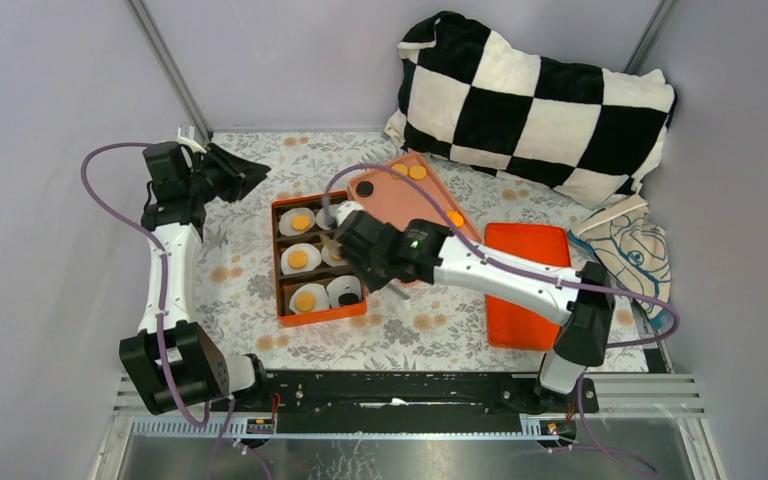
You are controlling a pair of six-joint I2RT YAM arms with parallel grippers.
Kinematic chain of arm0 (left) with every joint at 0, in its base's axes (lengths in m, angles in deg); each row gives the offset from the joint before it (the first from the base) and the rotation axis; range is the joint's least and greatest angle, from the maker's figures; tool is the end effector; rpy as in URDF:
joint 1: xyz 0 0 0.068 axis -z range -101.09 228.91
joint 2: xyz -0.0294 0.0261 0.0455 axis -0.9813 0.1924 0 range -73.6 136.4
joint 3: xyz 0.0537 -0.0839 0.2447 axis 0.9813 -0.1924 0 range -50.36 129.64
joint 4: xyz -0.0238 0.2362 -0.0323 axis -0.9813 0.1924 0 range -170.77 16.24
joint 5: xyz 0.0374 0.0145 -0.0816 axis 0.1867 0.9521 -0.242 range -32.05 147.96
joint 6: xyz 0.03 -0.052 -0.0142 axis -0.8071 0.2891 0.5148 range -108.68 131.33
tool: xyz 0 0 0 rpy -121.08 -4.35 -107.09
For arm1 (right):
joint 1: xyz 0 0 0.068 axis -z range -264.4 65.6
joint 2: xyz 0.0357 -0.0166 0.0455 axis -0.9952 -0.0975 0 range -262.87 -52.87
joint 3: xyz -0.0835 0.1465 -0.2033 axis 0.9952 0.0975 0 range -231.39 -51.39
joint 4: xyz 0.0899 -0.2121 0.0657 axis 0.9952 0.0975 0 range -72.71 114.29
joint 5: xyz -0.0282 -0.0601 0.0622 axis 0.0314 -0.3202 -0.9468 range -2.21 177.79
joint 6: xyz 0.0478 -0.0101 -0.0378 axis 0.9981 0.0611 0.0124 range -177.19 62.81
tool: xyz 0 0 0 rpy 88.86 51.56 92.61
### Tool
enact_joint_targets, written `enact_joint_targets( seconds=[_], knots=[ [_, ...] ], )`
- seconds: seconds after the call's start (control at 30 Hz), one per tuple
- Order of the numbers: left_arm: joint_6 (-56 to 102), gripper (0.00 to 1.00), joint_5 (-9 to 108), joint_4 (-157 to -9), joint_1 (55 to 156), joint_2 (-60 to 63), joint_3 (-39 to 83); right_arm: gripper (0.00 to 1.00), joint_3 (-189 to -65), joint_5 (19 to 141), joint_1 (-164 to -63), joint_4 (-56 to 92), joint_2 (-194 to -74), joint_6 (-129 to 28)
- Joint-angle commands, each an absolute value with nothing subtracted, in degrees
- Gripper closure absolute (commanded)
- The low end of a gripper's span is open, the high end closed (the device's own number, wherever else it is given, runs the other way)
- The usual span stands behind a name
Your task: Pack the cookies
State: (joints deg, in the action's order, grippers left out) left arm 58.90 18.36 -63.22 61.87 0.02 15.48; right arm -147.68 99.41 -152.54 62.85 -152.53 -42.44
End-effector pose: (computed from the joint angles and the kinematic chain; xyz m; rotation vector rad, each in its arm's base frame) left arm 0.2716 0.0521 0.3407 -0.6842 1.9356 -1.0289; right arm 0.1451 0.3362 0.3215 -1.0144 2.2250 0.4194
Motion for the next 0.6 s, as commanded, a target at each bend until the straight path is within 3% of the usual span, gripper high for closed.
enact_joint_targets(
  seconds=[0.0, 0.17, 0.33, 0.57],
  knots=[
    [57.6, 0.68, 20.1, -63.3, 63.1, -2.0, 14.8, 0.78, -139.2, 106.0, -140.7, 61.9, -147.0, -37.4],
    [56.6, 0.73, 23.4, -63.3, 68.5, -2.7, 14.9, 0.93, -133.4, 107.8, -127.7, 57.2, -145.0, -37.5],
    [55.4, 0.79, 26.0, -62.8, 72.9, -2.6, 14.6, 0.97, -136.0, 105.9, -120.4, 54.0, -149.4, -41.5],
    [54.5, 0.79, 27.2, -62.0, 73.5, -1.9, 12.6, 0.98, -144.3, 99.5, -119.8, 52.5, -160.2, -44.7]
  ],
)
